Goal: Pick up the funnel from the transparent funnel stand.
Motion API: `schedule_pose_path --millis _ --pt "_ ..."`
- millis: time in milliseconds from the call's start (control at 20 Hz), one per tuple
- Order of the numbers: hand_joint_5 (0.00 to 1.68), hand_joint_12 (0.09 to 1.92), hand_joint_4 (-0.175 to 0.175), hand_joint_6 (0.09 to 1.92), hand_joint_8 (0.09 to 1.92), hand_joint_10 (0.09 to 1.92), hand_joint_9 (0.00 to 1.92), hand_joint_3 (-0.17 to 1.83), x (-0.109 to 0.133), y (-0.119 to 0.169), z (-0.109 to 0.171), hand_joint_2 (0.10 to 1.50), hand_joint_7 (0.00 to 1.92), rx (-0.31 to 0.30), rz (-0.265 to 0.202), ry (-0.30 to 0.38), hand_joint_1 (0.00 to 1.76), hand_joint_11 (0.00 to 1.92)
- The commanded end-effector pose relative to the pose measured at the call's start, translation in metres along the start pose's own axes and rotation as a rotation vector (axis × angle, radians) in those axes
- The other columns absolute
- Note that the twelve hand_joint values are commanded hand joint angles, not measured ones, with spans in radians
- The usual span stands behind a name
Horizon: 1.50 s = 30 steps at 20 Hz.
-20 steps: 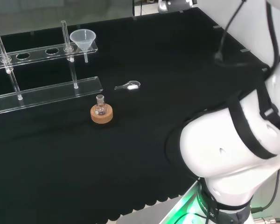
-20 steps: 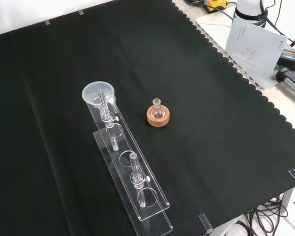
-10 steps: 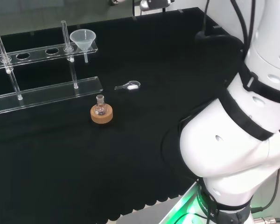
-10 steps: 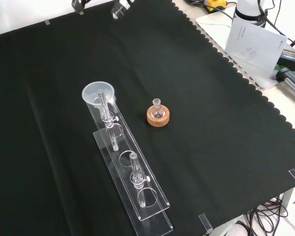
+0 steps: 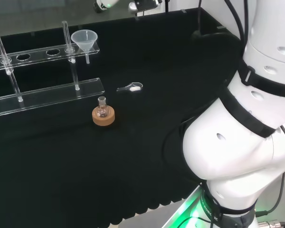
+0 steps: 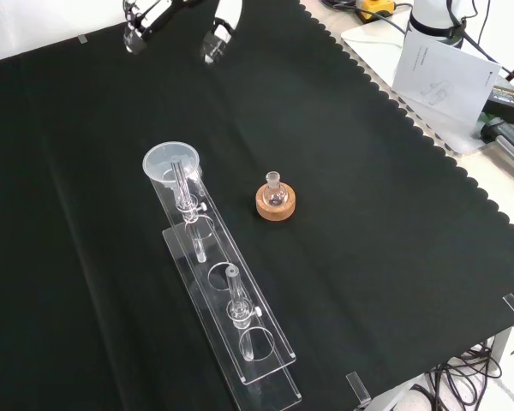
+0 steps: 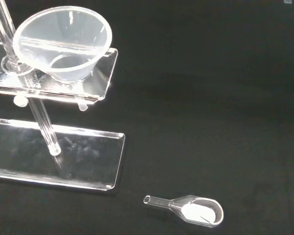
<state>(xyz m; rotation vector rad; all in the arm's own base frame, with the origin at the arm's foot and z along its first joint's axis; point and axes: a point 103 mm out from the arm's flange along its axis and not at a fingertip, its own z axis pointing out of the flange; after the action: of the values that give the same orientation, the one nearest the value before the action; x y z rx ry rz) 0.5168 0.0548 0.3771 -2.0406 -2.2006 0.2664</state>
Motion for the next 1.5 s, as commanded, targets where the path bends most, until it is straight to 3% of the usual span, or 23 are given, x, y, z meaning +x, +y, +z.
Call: schedule_pose_path --millis 50,250,600,750,850,1300,1500 --pt "0.25 1.49 -0.013 0.09 0.76 0.79 0.24 0.18 0.023 0.029 0.014 0.89 0.06 0.093 -0.021 -0.032 0.42 0.17" --pt "0.23 1.50 -0.010 0.09 0.77 0.81 0.22 0.18 0.036 0.038 0.020 0.86 0.02 0.142 -0.025 -0.053 0.42 0.18" --pt "0.14 1.52 -0.011 0.09 0.54 0.85 0.11 0.17 0.057 0.045 0.034 0.83 0.00 0.169 -0.010 -0.105 0.44 0.18" --pt "0.09 1.53 -0.006 0.09 0.19 0.83 0.02 0.17 0.063 0.047 0.036 0.81 0.00 0.175 0.010 -0.123 0.48 0.19" --pt "0.08 1.53 -0.004 0.09 0.11 0.81 0.00 0.16 0.067 0.047 0.038 0.80 0.00 0.175 0.015 -0.137 0.51 0.19" --pt "0.07 1.55 -0.003 0.09 0.10 0.81 0.00 0.16 0.081 0.057 0.051 0.80 0.01 0.200 -0.001 -0.151 0.54 0.20" --pt "0.07 1.55 -0.004 0.09 0.18 0.86 0.00 0.18 0.086 0.061 0.056 0.79 0.00 0.210 -0.019 -0.144 0.54 0.21"
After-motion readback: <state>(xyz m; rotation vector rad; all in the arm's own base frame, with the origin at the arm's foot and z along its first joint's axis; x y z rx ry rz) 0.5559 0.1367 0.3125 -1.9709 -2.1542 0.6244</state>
